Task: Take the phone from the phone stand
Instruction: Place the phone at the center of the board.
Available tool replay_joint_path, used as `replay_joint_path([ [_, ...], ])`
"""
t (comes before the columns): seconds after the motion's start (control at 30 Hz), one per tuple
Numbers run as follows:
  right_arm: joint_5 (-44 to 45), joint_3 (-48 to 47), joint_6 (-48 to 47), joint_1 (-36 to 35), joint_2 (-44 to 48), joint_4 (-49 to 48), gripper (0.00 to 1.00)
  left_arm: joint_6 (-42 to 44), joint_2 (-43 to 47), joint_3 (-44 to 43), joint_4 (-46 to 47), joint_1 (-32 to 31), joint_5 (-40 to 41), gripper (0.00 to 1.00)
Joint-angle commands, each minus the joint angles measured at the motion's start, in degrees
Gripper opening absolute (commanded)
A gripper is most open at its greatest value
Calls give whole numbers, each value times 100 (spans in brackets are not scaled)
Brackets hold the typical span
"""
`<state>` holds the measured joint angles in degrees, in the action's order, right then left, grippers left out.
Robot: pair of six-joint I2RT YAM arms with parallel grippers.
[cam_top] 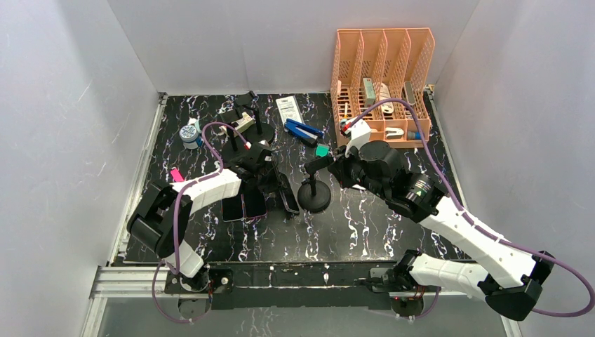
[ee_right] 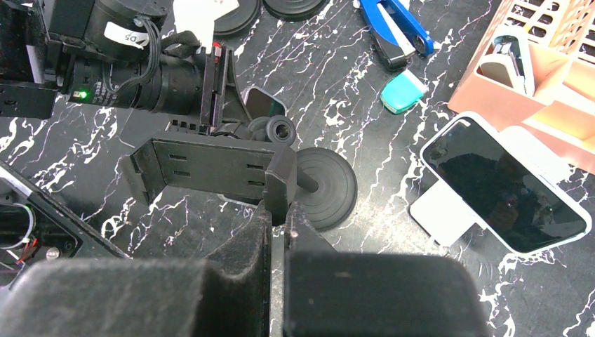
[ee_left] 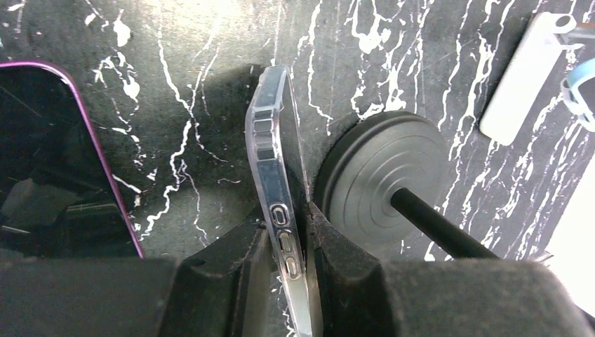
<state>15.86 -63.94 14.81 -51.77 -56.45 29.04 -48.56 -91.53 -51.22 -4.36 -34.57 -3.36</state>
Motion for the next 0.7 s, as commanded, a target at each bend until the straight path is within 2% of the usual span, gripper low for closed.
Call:
replay_joint_path([
  [0.0,3,-154,5,10,182,-654,1,263,41,34,-419,37,256,20],
  [0.47,-7,-136,21,12,213,-645,1,422,130,-8,-648,38,510,39],
  [0.67,-39,-135,40,10,226,-622,1,450,269,-46,-747,38,549,42],
])
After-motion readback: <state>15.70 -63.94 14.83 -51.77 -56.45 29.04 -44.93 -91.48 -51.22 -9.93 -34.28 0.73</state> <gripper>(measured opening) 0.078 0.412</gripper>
